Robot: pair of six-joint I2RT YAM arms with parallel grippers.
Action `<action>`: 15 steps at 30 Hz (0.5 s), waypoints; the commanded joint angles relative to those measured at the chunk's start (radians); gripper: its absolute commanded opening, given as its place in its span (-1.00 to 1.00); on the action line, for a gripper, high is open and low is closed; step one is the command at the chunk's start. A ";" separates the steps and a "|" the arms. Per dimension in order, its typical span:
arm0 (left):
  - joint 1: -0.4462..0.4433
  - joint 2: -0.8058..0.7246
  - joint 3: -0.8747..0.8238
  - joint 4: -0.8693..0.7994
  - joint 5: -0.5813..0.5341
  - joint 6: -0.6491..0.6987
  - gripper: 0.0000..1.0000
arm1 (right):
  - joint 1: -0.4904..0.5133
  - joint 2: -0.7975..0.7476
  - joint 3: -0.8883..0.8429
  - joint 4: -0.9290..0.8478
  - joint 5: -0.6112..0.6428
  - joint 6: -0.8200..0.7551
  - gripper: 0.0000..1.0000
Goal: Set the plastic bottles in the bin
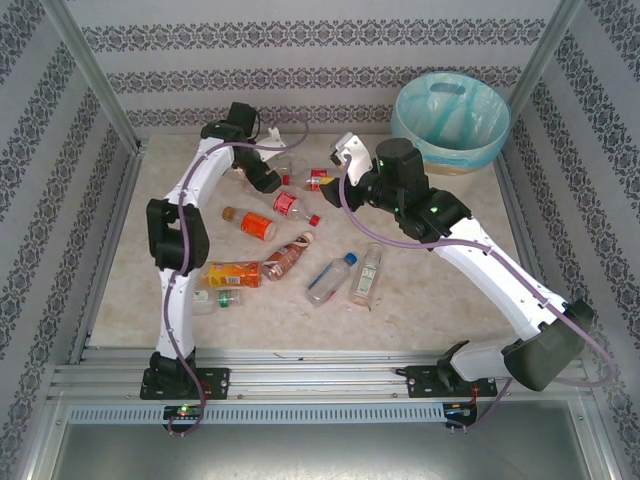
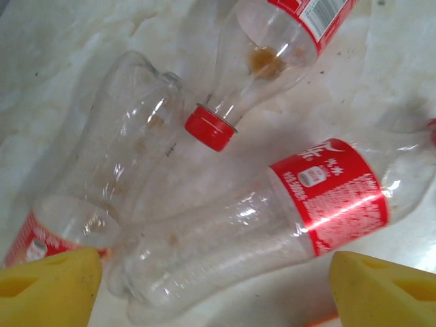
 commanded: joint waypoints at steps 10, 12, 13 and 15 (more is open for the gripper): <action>-0.004 0.157 0.094 -0.180 -0.044 0.265 0.72 | 0.005 0.012 -0.028 -0.008 -0.040 -0.035 0.07; -0.009 0.170 0.094 -0.184 -0.052 0.276 0.71 | 0.004 0.020 -0.023 -0.008 -0.037 -0.036 0.08; -0.012 0.176 0.092 -0.188 -0.061 0.277 0.70 | 0.005 0.024 -0.022 -0.007 -0.036 -0.036 0.08; -0.016 0.188 0.092 -0.209 -0.069 0.278 0.69 | 0.005 0.031 -0.019 -0.008 -0.036 -0.034 0.08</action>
